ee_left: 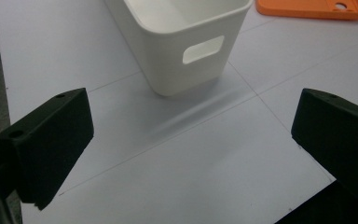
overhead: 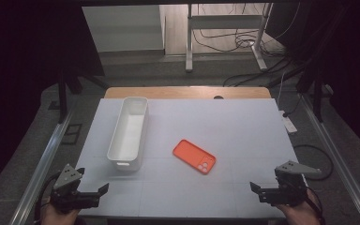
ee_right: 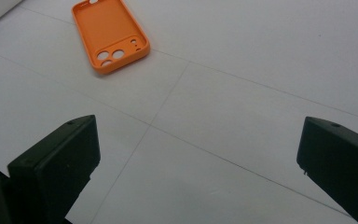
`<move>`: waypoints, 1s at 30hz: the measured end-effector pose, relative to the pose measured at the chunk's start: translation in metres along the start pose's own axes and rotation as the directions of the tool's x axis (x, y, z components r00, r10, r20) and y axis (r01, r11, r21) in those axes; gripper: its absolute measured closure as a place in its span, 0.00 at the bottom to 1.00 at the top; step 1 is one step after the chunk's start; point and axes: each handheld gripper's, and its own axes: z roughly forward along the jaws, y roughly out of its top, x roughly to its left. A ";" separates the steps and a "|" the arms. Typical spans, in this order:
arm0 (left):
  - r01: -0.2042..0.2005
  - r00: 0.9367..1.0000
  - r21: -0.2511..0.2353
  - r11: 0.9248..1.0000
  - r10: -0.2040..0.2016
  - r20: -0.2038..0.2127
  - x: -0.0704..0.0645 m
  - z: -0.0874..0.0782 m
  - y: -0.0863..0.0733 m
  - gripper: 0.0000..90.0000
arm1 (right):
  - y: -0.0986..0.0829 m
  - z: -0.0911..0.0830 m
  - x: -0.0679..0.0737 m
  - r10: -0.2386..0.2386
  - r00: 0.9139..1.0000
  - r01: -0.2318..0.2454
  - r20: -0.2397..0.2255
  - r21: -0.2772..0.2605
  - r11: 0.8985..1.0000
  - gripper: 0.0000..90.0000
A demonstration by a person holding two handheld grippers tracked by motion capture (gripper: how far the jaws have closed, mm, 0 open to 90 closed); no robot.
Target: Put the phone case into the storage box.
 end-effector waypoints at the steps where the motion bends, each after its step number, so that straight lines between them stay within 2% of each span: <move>1: 0.000 1.000 0.000 1.000 0.000 0.000 0.000 0.000 0.000 0.00 | 0.000 0.000 0.000 0.000 1.000 0.000 0.000 0.000 1.000 0.00; 8: 0.023 0.999 -0.005 1.000 -0.023 0.024 0.003 -0.001 -0.001 0.00 | 0.001 0.002 0.000 -0.001 1.000 0.002 -0.008 0.010 1.000 0.00; 15: 0.025 0.998 -0.008 1.000 -0.024 0.051 0.005 -0.001 -0.001 0.00 | 0.002 0.003 0.000 -0.007 1.000 0.007 -0.016 0.016 1.000 0.00; 26: 0.027 0.998 -0.006 1.000 -0.027 0.059 0.006 -0.001 -0.001 0.00 | 0.003 0.005 -0.001 -0.006 0.999 0.008 -0.045 0.040 0.999 0.00; 30: 0.031 0.998 -0.006 1.000 -0.030 0.063 0.006 -0.001 -0.001 0.00 | 0.004 0.006 -0.002 0.001 0.999 0.001 -0.048 0.029 1.000 0.00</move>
